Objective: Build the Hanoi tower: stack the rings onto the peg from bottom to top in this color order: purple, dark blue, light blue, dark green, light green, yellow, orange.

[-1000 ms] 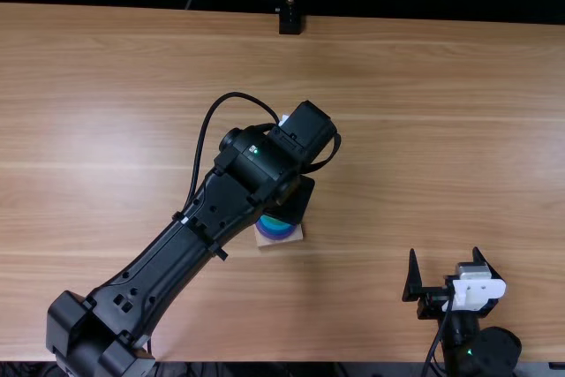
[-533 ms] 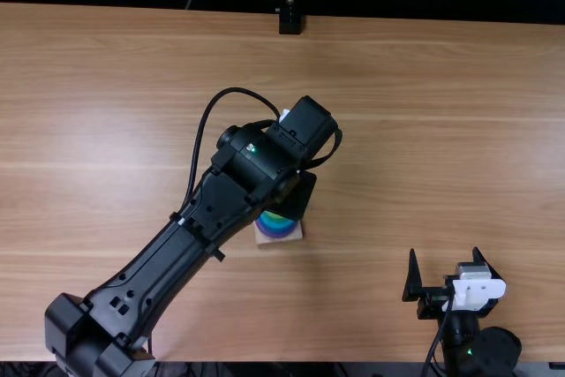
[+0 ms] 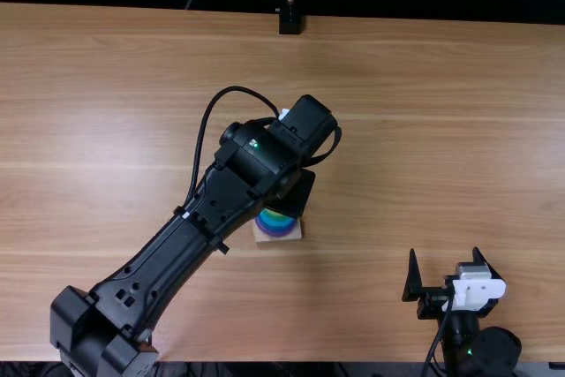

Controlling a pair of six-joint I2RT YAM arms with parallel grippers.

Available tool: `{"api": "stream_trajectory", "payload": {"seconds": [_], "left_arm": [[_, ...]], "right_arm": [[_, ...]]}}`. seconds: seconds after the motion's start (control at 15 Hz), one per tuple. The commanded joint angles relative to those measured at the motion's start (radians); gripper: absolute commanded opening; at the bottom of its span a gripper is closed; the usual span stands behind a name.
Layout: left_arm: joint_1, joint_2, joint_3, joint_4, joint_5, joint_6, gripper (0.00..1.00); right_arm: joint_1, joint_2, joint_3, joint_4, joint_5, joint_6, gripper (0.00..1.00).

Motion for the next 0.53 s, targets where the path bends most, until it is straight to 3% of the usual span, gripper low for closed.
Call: {"api": "stream_trajectory", "payload": {"seconds": [0.0, 0.2, 0.47], "left_arm": [[0.069, -0.067, 0.032, -0.001, -0.019, -0.002, 0.0], [0.169, -0.159, 0.029, -0.012, -0.019, -0.002, 0.0], [0.196, -0.219, -0.052, -0.004, -0.02, -0.004, 0.0]], "right_arm": [[-0.011, -0.012, -0.068, -0.053, 0.002, -0.002, 1.0], [-0.011, -0.012, -0.068, -0.053, 0.002, -0.002, 1.0], [-0.011, -0.012, -0.068, -0.053, 0.002, -0.004, 1.0]]}}
